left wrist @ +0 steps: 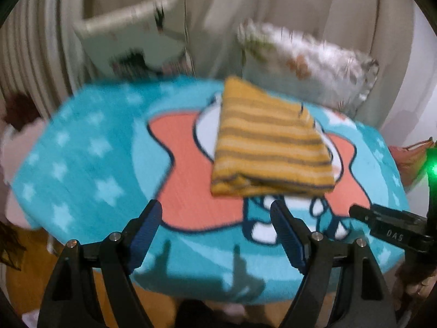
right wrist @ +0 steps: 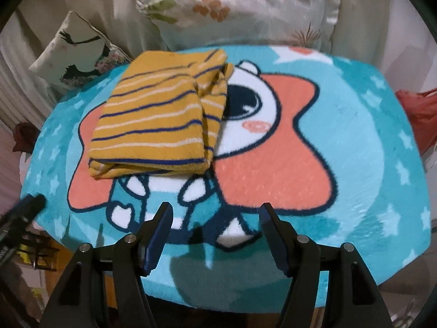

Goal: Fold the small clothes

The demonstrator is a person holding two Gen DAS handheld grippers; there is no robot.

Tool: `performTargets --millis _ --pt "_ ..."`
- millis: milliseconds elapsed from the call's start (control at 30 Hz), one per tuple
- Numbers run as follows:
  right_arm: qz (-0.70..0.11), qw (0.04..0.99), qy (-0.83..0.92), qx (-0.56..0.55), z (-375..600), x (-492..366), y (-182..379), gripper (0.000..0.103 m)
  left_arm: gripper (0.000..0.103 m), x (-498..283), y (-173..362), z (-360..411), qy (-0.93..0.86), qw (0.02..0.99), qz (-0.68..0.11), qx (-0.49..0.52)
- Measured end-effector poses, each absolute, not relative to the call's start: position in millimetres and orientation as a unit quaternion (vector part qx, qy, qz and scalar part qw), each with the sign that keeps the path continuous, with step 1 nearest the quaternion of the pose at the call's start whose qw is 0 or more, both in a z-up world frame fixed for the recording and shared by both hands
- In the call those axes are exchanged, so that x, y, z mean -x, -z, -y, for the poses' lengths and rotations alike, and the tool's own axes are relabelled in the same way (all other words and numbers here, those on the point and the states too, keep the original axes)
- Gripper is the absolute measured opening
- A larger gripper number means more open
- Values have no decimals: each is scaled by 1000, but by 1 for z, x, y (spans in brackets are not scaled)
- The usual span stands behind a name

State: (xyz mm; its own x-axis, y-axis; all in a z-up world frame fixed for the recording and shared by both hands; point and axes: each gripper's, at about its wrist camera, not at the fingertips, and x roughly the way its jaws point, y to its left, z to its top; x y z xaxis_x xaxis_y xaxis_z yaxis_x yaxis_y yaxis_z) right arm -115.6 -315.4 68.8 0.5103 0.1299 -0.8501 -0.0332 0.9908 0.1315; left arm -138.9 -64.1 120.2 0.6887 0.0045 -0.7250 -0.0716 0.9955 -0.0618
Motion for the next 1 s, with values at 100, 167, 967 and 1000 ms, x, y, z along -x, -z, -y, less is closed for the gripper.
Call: performTargets --millis 100,167,967,1000 --pt "-472 880 -43 -36 313 124 -80 71 92 150 -142 71 -41 942 -331 24" --pt "-453 890 -41 -24 311 131 -87 71 97 160 -154 70 -49 953 -299 25" --pt "-445 895 -5 32 297 166 -59 76 103 157 -113 87 39 900 -430 52" --pt "-450 892 -3 33 297 166 -56 76 103 157 -110 86 37 897 -438 55"
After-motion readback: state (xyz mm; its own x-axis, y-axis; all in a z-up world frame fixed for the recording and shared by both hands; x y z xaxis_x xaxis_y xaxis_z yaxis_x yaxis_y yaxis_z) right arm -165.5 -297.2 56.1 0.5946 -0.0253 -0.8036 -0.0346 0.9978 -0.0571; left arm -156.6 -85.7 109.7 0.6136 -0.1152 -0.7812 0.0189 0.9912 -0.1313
